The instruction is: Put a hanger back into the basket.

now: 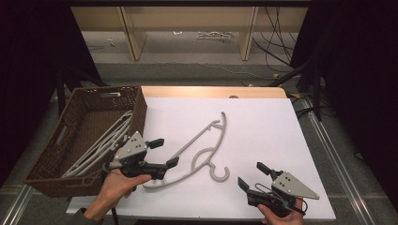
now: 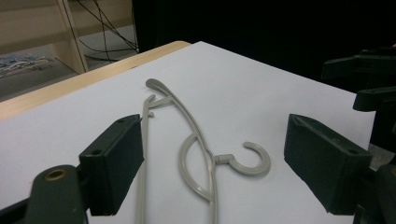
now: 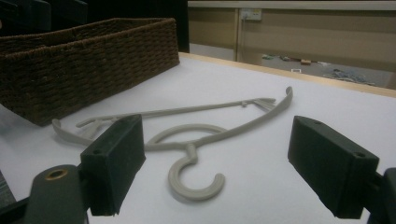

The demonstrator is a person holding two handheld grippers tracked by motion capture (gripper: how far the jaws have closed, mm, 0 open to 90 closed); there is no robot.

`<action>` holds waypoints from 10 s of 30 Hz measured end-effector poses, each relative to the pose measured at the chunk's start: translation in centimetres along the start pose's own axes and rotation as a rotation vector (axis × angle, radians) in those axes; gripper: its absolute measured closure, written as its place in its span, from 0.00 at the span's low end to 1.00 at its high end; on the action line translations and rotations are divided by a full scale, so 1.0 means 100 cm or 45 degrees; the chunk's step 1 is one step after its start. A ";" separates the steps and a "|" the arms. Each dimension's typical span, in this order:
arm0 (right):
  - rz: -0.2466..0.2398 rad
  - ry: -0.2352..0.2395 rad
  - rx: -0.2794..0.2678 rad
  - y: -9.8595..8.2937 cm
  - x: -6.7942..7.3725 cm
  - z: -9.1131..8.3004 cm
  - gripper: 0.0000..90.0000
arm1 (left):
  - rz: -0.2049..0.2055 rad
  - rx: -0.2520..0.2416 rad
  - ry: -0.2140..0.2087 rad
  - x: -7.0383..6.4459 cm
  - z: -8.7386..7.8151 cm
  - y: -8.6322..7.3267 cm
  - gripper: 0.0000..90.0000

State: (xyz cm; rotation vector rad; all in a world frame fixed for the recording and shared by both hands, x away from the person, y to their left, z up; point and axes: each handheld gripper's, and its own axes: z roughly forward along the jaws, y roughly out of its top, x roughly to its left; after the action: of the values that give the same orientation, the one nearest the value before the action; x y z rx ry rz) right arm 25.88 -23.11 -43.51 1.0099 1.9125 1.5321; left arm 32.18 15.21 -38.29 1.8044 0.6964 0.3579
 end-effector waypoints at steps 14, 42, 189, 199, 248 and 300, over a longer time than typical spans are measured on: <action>-0.019 -0.010 0.028 0.001 0.001 -0.002 0.22 | 0.057 0.114 -0.044 -0.015 0.024 -0.022 0.20; -0.036 -0.008 0.015 0.002 0.003 -0.003 0.22 | 0.190 0.415 -0.140 -0.029 0.108 -0.048 0.22; -0.046 -0.018 0.073 0.004 -0.021 0.017 0.23 | -0.273 0.491 -0.293 0.068 0.112 0.023 0.92; -0.043 -0.022 0.069 0.004 -0.021 0.016 0.23 | -0.303 0.441 -0.286 0.074 0.099 0.032 0.92; -0.038 -0.024 0.067 0.003 -0.021 0.015 0.23 | -0.271 0.091 0.042 0.135 -0.084 0.098 0.92; -0.029 -0.009 0.066 0.003 -0.020 0.013 0.23 | -0.426 0.188 0.242 0.203 -0.126 -0.005 0.92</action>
State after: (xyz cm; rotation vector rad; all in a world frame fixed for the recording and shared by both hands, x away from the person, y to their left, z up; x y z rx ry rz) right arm 28.19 -23.86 -43.68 1.0106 1.9611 1.4711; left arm 40.89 37.43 -36.37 1.7655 1.1663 0.2594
